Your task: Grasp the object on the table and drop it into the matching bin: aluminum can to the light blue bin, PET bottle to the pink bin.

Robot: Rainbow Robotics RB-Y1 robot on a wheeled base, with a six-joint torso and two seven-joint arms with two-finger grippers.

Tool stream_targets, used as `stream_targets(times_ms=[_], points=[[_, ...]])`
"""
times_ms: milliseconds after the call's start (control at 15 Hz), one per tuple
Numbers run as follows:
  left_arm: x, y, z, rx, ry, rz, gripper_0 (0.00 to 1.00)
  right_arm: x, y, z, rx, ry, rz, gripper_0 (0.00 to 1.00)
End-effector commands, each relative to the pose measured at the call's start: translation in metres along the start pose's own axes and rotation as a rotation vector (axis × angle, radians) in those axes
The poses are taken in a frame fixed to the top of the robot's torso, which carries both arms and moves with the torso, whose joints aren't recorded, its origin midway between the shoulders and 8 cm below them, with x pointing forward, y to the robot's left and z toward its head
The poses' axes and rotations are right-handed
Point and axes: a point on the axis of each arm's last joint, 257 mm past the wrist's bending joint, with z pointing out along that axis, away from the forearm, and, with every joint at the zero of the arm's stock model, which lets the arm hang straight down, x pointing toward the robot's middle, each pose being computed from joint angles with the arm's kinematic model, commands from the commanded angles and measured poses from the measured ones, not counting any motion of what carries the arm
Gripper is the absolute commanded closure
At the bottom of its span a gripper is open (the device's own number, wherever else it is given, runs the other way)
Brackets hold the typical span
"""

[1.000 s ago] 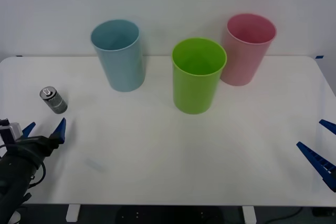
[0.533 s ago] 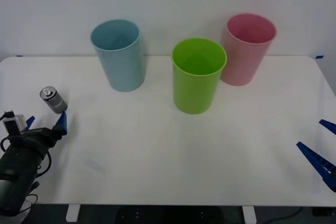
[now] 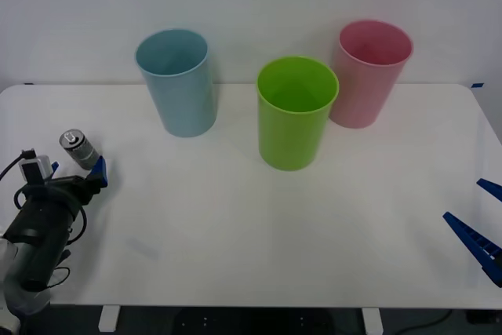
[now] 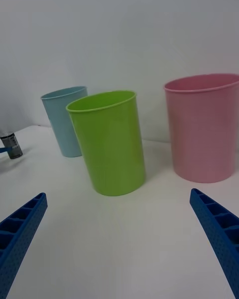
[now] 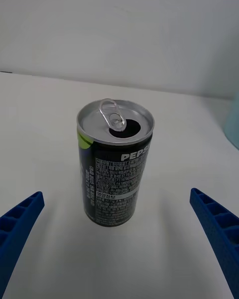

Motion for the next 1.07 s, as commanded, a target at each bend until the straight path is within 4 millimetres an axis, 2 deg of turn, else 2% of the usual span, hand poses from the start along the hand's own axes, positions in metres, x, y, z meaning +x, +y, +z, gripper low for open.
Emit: stream_targets(times_ms=[67, 667, 1067], points=[[-0.001, -0.002, 0.015, -0.005, 0.009, 0.0, 0.0, 0.0, 0.0, 0.0, 0.0, 0.0, 0.0, 0.0], [-0.009, -0.004, 0.045, -0.037, 0.027, 0.01, 0.0, 0.0, 0.0, 0.0, 0.0, 0.0, 0.0, 0.0], [-0.01, -0.005, 0.05, -0.049, 0.033, 0.025, 0.0, 0.0, 0.0, 0.0, 0.0, 0.0, 0.0, 0.0]])
